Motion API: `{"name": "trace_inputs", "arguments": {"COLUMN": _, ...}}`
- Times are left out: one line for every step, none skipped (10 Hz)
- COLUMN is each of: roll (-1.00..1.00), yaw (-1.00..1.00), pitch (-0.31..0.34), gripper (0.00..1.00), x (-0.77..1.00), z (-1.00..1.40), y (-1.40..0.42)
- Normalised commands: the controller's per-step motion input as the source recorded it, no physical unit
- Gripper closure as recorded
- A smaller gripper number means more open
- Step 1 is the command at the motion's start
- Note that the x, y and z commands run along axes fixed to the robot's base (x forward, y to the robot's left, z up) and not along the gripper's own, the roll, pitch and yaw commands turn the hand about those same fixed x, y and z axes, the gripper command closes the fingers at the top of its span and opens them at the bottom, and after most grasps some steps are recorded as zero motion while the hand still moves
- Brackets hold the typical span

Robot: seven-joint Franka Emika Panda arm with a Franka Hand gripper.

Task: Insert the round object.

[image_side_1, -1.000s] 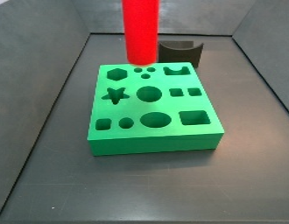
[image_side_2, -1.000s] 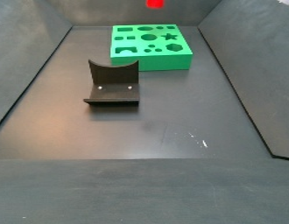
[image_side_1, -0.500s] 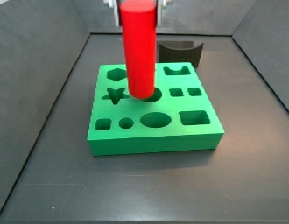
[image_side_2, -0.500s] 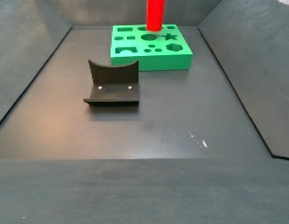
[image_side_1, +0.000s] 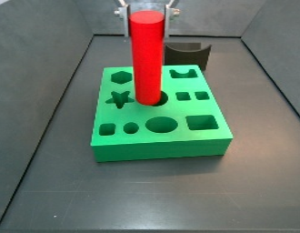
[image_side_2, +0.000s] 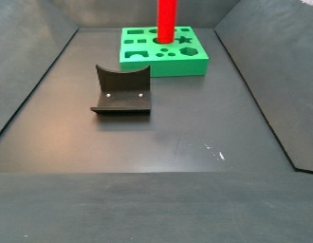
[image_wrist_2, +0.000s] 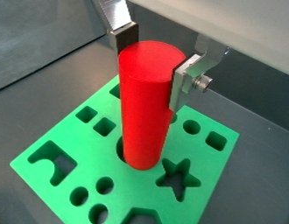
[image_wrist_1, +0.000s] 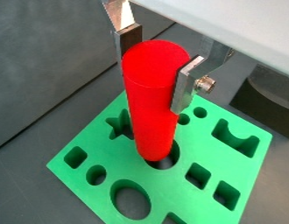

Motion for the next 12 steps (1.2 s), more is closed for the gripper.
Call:
{"name": "trace_inputs", "arguments": {"roll": -0.11, "yaw": -0.09, "pitch": 0.054, "gripper": 1.0, "x": 0.36, "z": -0.28, "y": 0.02}}
{"name": "trace_inputs", "arguments": {"roll": -0.15, "yaw": -0.11, "pitch": 0.0, "gripper": 1.0, "x": 0.27, "z": -0.33, "y": 0.0}}
{"name": "trace_inputs", "arguments": {"roll": -0.18, "yaw": -0.17, "pitch": 0.0, "gripper": 1.0, "x": 0.22, "z": -0.32, "y": 0.0}}
{"name": "trace_inputs", "arguments": {"roll": -0.22, "yaw": -0.18, "pitch": 0.0, "gripper": 1.0, "x": 0.25, "z": -0.34, "y": 0.0}}
{"name": "trace_inputs", "arguments": {"roll": -0.22, "yaw": -0.2, "pitch": 0.0, "gripper": 1.0, "x": 0.26, "z": -0.35, "y": 0.0}}
{"name": "trace_inputs", "arguments": {"roll": -0.16, "yaw": -0.12, "pitch": 0.0, "gripper": 1.0, "x": 0.11, "z": -0.39, "y": 0.0}}
{"name": "trace_inputs", "arguments": {"roll": -0.08, "yaw": -0.06, "pitch": 0.0, "gripper": 1.0, "x": 0.03, "z": -0.39, "y": 0.07}}
{"name": "trace_inputs", "arguments": {"roll": -0.12, "yaw": -0.08, "pitch": 0.0, "gripper": 1.0, "x": 0.0, "z": -0.39, "y": 0.14}}
{"name": "trace_inputs", "arguments": {"roll": -0.12, "yaw": -0.15, "pitch": 0.0, "gripper": 1.0, "x": 0.0, "z": -0.36, "y": 0.24}}
{"name": "trace_inputs", "arguments": {"roll": -0.06, "yaw": -0.18, "pitch": 0.0, "gripper": 1.0, "x": 0.0, "z": -0.27, "y": 0.29}}
{"name": "trace_inputs", "arguments": {"roll": -0.06, "yaw": -0.14, "pitch": 0.0, "gripper": 1.0, "x": 0.0, "z": -0.16, "y": 0.17}}
{"name": "trace_inputs", "arguments": {"roll": -0.06, "yaw": 0.0, "pitch": 0.0, "gripper": 1.0, "x": 0.0, "z": 0.0, "y": 0.09}}
